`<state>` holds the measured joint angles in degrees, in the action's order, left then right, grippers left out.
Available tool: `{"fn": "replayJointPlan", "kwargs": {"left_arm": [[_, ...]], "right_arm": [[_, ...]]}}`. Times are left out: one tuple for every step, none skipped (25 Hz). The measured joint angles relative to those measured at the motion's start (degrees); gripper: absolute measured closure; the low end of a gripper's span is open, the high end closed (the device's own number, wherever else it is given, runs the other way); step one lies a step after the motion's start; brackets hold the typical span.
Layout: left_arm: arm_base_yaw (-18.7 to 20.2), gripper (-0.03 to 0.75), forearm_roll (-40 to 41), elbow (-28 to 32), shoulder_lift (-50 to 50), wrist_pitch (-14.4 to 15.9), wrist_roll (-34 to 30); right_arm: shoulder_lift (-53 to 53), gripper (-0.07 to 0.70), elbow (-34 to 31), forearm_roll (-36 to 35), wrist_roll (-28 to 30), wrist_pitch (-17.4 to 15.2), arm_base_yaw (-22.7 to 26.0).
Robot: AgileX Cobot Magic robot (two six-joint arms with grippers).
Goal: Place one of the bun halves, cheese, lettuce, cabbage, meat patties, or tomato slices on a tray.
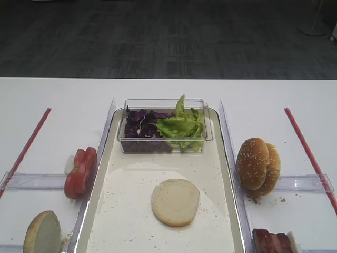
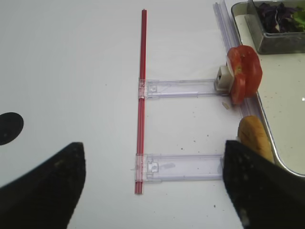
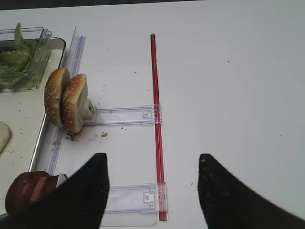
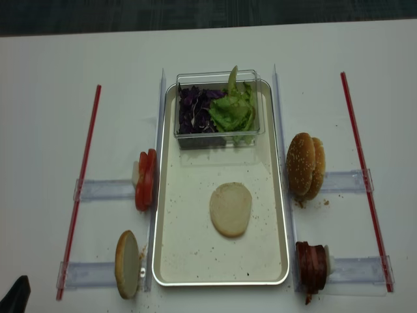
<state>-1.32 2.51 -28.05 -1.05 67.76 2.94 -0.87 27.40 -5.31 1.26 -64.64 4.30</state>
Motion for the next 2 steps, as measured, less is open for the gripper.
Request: {"fn": "replayJointPlan", "kwargs": {"left_arm": [[0.00, 0.169, 0.00, 0.00, 0.00, 0.00, 0.00], [0.00, 0.169, 0.00, 0.00, 0.00, 0.00, 0.00]], "right_arm": [[0.00, 0.186, 0.00, 0.00, 0.00, 0.00, 0.00], [0.00, 0.186, 0.00, 0.00, 0.00, 0.00, 0.00]]}}
